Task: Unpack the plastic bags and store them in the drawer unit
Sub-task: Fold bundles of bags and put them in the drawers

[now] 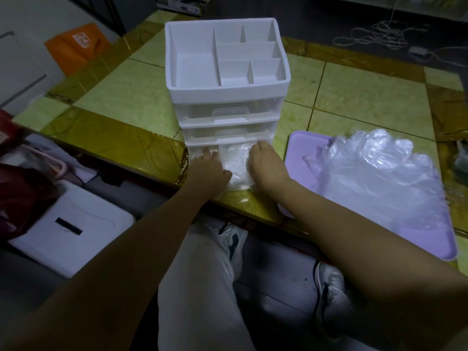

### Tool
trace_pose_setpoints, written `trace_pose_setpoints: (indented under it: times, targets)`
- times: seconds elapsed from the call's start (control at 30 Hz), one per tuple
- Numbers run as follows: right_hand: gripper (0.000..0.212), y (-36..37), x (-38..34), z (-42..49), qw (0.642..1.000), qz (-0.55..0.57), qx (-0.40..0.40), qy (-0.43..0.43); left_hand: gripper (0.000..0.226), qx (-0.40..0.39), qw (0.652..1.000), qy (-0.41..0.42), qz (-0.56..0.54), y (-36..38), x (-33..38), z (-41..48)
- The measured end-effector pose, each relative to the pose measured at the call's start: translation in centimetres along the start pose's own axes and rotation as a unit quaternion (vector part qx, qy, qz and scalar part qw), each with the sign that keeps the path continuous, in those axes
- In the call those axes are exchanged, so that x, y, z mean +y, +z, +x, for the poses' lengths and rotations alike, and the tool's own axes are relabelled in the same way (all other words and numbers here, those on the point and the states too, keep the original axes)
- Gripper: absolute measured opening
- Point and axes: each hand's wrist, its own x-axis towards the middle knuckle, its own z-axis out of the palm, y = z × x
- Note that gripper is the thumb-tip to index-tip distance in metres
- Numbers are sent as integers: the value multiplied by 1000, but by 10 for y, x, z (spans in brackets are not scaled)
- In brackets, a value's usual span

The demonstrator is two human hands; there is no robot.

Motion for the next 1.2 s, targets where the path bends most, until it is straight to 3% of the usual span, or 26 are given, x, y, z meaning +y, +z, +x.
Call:
trace_pose_setpoints:
  times: [0.1,0.2,0.27,0.33,0.4,0.47,0.57,0.67,0.77,0.87,0.93,1.07,1.2]
  targets:
    - [17,0,1,-5,995,33,99,-4,49,51,996,4,-78,-8,-3,-6]
    - [29,-7,2,-10,987,-9,153,-45,40,161,985,27,-57,-13,-8,-17]
    - [31,-13,-1,-13,985,19,155,-75,31,242,965,58,-87,-15,-10,-23]
    - [38,-14,-4,-16,987,36,121,-102,38,272,949,118,-108,-16,-9,-26]
    - [47,-10,-4,-16,994,21,37,-102,51,204,961,163,-88,-12,-8,-25]
    - [53,-4,-3,-15,995,24,-43,-87,55,76,984,147,-66,-5,-8,-21]
    - [58,-3,-1,-13,989,101,-75,-71,59,-11,992,115,-59,1,-7,-14]
    - [58,-7,4,-17,985,144,-52,-73,65,9,993,106,-55,2,-9,-12]
    - [57,-9,10,-25,989,117,20,-89,80,94,988,94,-74,0,-13,-21]
    - [59,-12,11,-36,985,136,53,-91,67,188,972,77,-119,-4,-19,-34]
    - [62,-16,11,-43,984,134,61,-98,73,211,967,56,-128,-6,-23,-44]
    - [96,-16,14,-50,993,105,24,-54,123,152,981,-2,-120,-4,-27,-53]
    - [134,-15,18,-45,976,207,-15,64,142,86,969,-42,-229,1,-31,-42]
